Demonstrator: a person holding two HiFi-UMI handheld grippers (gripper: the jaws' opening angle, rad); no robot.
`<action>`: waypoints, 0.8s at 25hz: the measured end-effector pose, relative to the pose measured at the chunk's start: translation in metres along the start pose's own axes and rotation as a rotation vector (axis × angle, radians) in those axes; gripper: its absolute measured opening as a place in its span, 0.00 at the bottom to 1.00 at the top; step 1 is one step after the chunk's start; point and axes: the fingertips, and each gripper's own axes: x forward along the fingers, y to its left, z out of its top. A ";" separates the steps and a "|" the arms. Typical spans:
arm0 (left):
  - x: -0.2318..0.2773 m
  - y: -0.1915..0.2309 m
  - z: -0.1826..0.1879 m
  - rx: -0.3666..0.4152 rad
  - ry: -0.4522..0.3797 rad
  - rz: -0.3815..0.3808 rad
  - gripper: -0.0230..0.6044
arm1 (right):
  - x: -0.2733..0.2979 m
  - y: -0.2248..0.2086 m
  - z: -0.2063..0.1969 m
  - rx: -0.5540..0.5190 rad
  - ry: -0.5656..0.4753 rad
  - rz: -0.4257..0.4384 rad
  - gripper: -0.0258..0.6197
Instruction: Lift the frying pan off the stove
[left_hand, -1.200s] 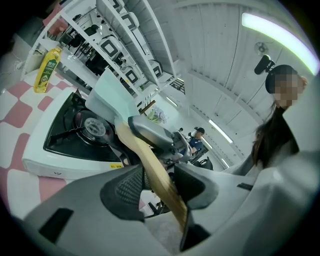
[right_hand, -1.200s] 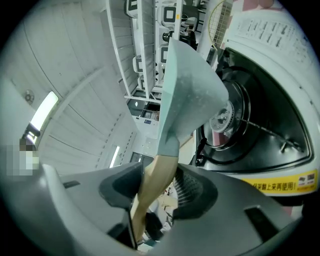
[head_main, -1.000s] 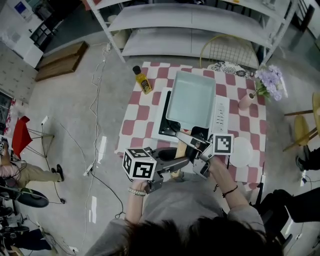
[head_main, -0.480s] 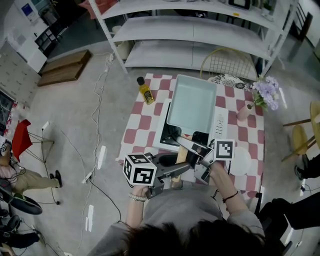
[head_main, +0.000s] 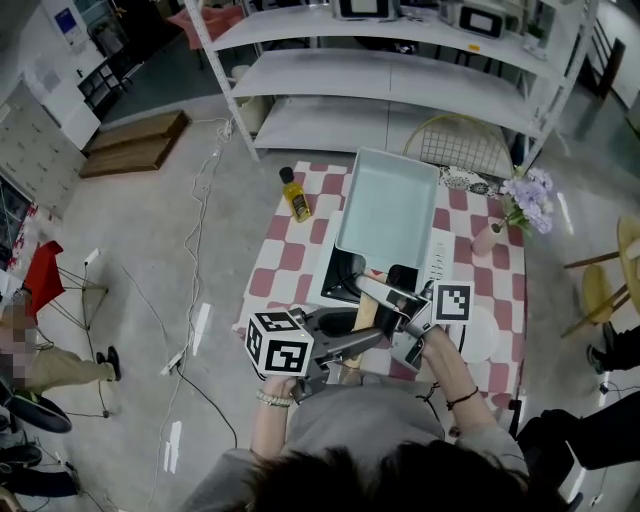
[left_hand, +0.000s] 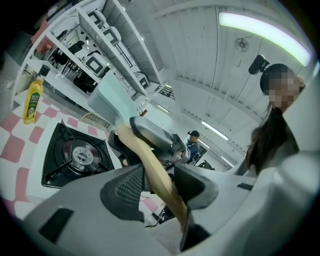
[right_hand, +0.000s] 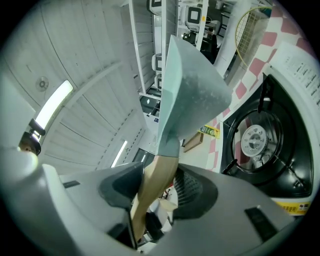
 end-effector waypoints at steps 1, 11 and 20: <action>0.000 -0.001 0.002 0.006 -0.003 -0.001 0.36 | 0.000 0.002 0.001 -0.005 0.000 0.004 0.36; -0.001 -0.015 0.014 0.054 -0.033 -0.009 0.36 | 0.000 0.023 0.008 -0.055 0.001 0.024 0.36; -0.005 -0.026 0.022 0.100 -0.051 -0.013 0.36 | 0.001 0.040 0.010 -0.099 0.005 0.039 0.36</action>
